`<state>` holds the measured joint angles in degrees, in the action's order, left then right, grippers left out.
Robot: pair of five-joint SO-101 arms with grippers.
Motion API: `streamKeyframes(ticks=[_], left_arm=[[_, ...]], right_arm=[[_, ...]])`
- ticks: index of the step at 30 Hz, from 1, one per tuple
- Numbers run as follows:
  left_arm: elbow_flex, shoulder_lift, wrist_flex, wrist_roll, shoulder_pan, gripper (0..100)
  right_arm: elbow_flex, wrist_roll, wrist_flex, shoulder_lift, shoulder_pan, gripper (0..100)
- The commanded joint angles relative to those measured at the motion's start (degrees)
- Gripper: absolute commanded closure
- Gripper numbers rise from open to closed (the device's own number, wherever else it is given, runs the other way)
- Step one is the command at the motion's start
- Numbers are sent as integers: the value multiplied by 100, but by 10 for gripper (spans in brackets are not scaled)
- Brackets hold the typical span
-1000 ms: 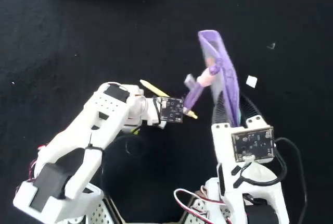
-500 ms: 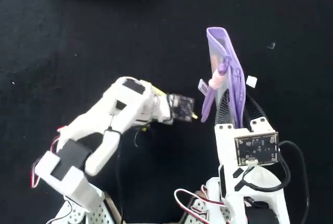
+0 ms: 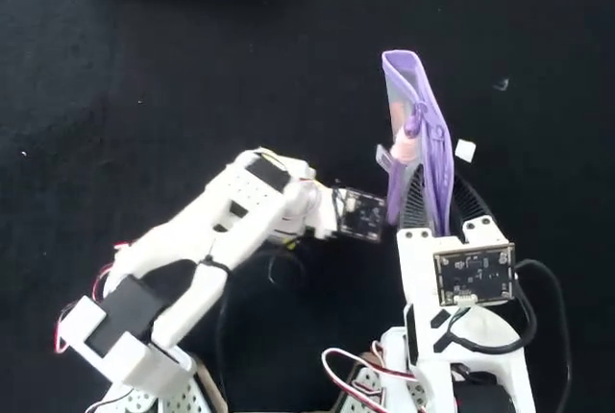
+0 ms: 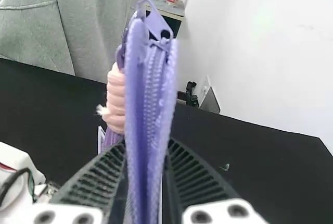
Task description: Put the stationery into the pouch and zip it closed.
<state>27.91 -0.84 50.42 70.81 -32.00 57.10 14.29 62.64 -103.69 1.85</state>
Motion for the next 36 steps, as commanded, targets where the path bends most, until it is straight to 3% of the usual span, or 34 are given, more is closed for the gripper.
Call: streamKeyframes(ticks=[1,6,12,15,27,36], left_arm=[[-233,-185,-97,-70,-127,762],[-778,536,-53,44,171,773],[-1279,1178,53,-9,286,920],[-1560,1178,571,26,251,971],[-2659,1178,2347,-53,505,970],[-4048,1143,2462,-1969,1613,970]], right_arm=[[-286,9,-88,-462,53,988],[-286,9,-79,-470,53,988],[-286,9,-79,-470,53,988],[-286,9,-79,-470,53,988],[-268,-26,-79,-470,53,988],[-84,-35,-114,-479,9,988]])
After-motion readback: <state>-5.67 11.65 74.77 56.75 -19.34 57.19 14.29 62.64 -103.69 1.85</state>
